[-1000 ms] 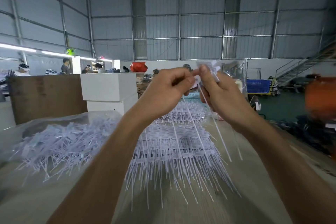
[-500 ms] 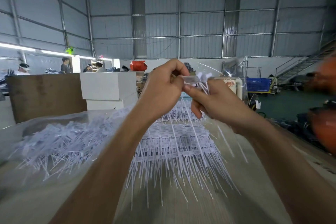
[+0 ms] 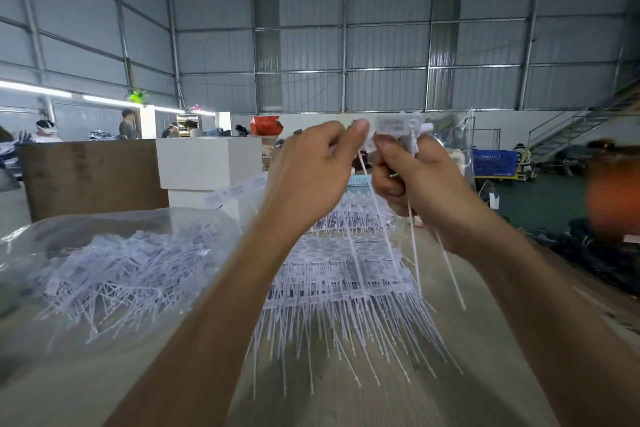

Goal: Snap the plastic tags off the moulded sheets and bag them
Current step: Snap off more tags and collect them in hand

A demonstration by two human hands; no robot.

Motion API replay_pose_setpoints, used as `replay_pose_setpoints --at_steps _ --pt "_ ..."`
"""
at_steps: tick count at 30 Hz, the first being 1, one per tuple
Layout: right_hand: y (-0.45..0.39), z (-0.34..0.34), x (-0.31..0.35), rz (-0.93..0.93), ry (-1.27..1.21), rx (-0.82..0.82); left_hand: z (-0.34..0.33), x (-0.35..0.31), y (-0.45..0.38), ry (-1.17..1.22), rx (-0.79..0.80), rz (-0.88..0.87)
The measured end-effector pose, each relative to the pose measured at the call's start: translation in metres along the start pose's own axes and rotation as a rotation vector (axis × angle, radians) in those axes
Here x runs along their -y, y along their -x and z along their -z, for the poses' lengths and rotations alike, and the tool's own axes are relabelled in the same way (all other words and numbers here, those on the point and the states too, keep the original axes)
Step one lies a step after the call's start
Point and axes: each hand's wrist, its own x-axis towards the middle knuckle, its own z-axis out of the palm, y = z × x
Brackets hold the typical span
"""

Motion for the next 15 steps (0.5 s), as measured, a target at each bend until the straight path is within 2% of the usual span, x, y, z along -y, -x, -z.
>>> replay_pose_setpoints --at_steps 5,9,15 --pt "0.003 -0.008 0.008 0.050 0.116 -0.006 0.004 -0.004 -0.004 0.115 -0.061 -0.026" --pt "0.008 -0.008 0.014 0.085 0.160 0.027 0.007 -0.007 -0.003 0.276 0.019 0.030" --pt "0.006 -0.011 0.013 0.150 0.216 0.027 0.011 -0.004 -0.003 0.396 0.098 0.120"
